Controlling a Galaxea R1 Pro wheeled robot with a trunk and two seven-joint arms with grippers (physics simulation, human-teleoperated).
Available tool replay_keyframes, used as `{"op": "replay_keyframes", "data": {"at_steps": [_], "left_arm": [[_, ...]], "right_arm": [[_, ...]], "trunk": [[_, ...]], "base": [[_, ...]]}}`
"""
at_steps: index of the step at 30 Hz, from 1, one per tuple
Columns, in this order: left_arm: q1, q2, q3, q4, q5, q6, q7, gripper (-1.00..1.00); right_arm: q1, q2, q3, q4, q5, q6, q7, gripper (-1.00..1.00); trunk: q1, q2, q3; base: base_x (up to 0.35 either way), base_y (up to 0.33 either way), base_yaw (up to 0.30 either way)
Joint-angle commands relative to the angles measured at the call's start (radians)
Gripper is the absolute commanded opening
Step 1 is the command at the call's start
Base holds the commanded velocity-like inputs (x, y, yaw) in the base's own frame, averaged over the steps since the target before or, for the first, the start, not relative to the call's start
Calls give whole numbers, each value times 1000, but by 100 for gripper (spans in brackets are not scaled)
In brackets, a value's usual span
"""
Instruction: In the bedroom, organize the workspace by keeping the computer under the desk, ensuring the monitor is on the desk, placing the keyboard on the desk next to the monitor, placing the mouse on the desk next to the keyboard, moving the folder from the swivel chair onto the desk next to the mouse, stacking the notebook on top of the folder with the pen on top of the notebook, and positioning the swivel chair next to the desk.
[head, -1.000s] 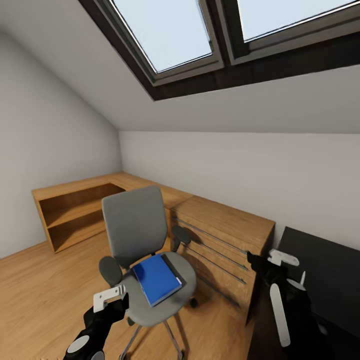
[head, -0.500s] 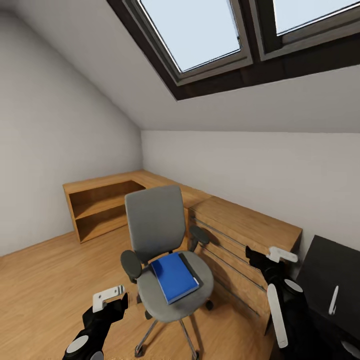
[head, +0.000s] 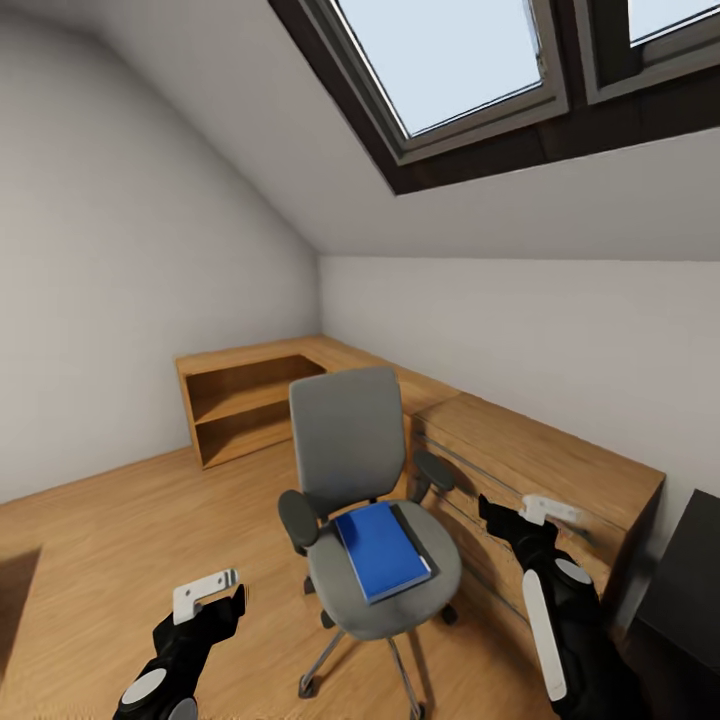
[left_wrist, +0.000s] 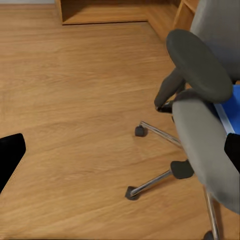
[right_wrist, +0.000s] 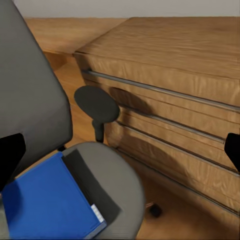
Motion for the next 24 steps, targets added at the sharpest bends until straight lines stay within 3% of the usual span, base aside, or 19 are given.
{"op": "replay_keyframes", "data": {"at_steps": [1, 7, 15, 20, 21, 24], "left_arm": [[-1, 1, -2, -1, 9, 2, 9, 100], [-1, 1, 1, -1, 9, 2, 9, 100], [0, 0, 84, -1, 10, 7, 7, 100], [0, 0, 91, -1, 10, 5, 6, 100], [0, -1, 89, -1, 11, 5, 4, 100], [0, -3, 88, -1, 12, 5, 4, 100]], "right_arm": [[0, 1, 1, 2, -6, 5, -4, 100], [0, 1, 12, 26, -6, 4, -3, 100], [0, 1, 42, 29, -6, 5, -4, 100], [10, 1, 55, 28, -6, 5, -5, 100], [12, 1, 73, 29, -6, 4, -5, 100], [12, 1, 79, 29, -6, 4, -5, 100]], "trunk": [[0, -1, -2], [0, -1, -9], [0, -1, -12], [0, -1, -12], [0, -1, -12], [0, -1, -13]], "base": [[0, 0, 207], [0, 0, 134], [0, 0, 13], [0, 0, 31], [0, 0, 229], [0, 0, 246]]}}
